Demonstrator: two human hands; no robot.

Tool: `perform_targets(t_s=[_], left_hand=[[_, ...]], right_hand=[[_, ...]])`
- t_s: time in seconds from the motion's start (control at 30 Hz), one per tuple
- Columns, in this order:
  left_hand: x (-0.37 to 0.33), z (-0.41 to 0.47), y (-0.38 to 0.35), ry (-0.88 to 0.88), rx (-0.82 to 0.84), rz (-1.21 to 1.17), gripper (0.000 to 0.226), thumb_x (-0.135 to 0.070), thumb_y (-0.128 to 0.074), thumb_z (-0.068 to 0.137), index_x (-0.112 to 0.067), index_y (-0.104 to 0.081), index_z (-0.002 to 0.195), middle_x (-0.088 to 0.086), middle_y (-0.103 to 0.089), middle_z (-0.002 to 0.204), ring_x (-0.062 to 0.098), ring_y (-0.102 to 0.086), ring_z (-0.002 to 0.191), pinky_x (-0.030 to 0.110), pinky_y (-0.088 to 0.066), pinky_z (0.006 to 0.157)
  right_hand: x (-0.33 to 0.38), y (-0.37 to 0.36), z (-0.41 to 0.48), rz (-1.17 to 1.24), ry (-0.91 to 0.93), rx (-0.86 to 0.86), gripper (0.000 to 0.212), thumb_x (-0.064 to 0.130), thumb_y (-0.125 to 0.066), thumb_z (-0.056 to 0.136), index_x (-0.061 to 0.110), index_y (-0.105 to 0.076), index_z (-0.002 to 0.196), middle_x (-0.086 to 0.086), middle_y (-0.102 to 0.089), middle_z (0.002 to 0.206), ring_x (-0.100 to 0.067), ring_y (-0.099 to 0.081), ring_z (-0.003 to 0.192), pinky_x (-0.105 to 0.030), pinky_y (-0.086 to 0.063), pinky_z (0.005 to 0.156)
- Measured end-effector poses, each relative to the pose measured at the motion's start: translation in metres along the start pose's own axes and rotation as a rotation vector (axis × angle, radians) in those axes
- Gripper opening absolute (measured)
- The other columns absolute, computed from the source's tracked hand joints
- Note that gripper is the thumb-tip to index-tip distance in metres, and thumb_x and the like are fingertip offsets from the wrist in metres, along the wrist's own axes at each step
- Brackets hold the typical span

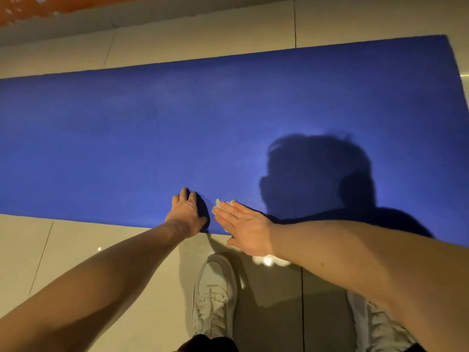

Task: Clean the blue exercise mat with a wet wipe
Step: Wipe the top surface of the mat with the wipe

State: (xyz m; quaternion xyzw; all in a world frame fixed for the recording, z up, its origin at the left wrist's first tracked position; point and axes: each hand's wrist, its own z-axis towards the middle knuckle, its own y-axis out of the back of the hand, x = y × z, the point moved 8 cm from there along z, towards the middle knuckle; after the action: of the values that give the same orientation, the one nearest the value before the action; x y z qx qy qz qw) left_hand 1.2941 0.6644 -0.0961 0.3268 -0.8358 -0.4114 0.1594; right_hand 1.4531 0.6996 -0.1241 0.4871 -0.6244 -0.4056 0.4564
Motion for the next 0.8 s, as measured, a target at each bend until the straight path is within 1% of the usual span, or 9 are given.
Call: perform_targets(t_s=[0.13,0.17,0.27,0.33,0.4,0.47,0.57,0.7,0.8], left_hand=[[-0.005,0.001,-0.003,0.019,-0.013,0.021,0.1,-0.05,-0.069,0.088,-0.009,-0.01,0.158,0.005,-0.003,0.164,0.029,-0.011,0.146,0.042,-0.035,0.116],[-0.005,0.001,-0.003,0.024,-0.011,0.026,0.101,-0.052,-0.068,0.088,-0.009,-0.009,0.158,0.006,-0.003,0.164,0.029,-0.011,0.147,0.042,-0.034,0.117],[-0.007,0.003,-0.004,0.028,-0.009,0.024,0.102,-0.051,-0.067,0.09,-0.007,-0.006,0.158,0.006,-0.001,0.165,0.03,-0.009,0.147,0.042,-0.031,0.119],[-0.008,0.002,-0.004,0.022,-0.014,0.028,0.101,-0.05,-0.067,0.09,-0.007,-0.006,0.158,0.007,-0.001,0.165,0.03,-0.009,0.148,0.042,-0.029,0.119],[-0.008,0.003,-0.005,0.019,-0.016,0.036,0.101,-0.05,-0.067,0.09,-0.007,-0.007,0.158,0.008,-0.001,0.164,0.031,-0.009,0.147,0.042,-0.03,0.119],[-0.008,0.005,-0.005,0.022,-0.017,0.046,0.1,-0.05,-0.068,0.089,-0.007,-0.01,0.158,0.008,-0.004,0.163,0.031,-0.012,0.146,0.042,-0.032,0.118],[-0.01,0.008,-0.004,0.037,-0.015,0.063,0.099,-0.049,-0.071,0.087,-0.007,-0.014,0.157,0.009,-0.007,0.162,0.031,-0.014,0.144,0.042,-0.035,0.115],[-0.013,0.009,0.0,0.065,-0.009,0.054,0.1,-0.047,-0.075,0.082,-0.005,-0.017,0.153,0.009,-0.01,0.159,0.031,-0.016,0.143,0.041,-0.037,0.113],[-0.014,0.011,0.004,0.072,-0.013,0.004,0.098,-0.048,-0.076,0.08,-0.004,-0.022,0.149,0.011,-0.016,0.156,0.032,-0.019,0.14,0.039,-0.034,0.114]], right_hand=[[-0.047,0.005,-0.05,0.055,0.018,-0.101,0.069,0.042,-0.044,0.104,0.007,-0.023,0.159,-0.005,-0.011,0.169,-0.023,0.004,0.157,-0.041,-0.007,0.126],[-0.059,0.002,-0.064,0.083,-0.005,-0.097,0.068,0.039,-0.047,0.102,0.007,-0.026,0.158,-0.005,-0.013,0.169,-0.022,0.003,0.157,-0.041,-0.009,0.126],[-0.077,-0.012,-0.093,0.087,-0.118,-0.071,0.07,0.04,-0.039,0.102,0.007,-0.019,0.16,-0.005,0.0,0.17,-0.022,0.012,0.156,-0.046,-0.015,0.126],[-0.076,-0.015,-0.093,0.13,-0.198,-0.079,0.072,0.043,-0.04,0.102,0.005,-0.02,0.159,-0.008,-0.002,0.17,-0.025,0.014,0.155,-0.048,-0.014,0.125],[-0.062,-0.013,-0.075,0.163,-0.24,-0.066,0.075,0.047,-0.036,0.104,0.003,-0.015,0.16,-0.012,0.001,0.169,-0.029,0.02,0.154,-0.05,-0.007,0.125],[-0.041,-0.007,-0.047,0.139,-0.244,-0.046,0.074,0.05,-0.023,0.107,0.003,-0.001,0.16,-0.013,0.013,0.168,-0.031,0.028,0.15,-0.049,0.004,0.125],[-0.021,0.004,-0.006,0.196,-0.271,0.02,0.074,0.051,-0.019,0.107,0.008,0.013,0.159,-0.007,0.023,0.166,-0.026,0.035,0.148,-0.045,0.014,0.124],[-0.026,0.009,0.006,0.091,-0.208,0.042,0.073,0.052,-0.019,0.107,0.013,0.014,0.159,-0.002,0.024,0.166,-0.024,0.033,0.149,-0.043,0.017,0.123],[-0.053,0.005,-0.015,0.017,-0.299,0.012,0.075,0.054,-0.017,0.106,0.011,0.013,0.159,-0.005,0.025,0.166,-0.028,0.032,0.149,-0.047,0.012,0.124]])
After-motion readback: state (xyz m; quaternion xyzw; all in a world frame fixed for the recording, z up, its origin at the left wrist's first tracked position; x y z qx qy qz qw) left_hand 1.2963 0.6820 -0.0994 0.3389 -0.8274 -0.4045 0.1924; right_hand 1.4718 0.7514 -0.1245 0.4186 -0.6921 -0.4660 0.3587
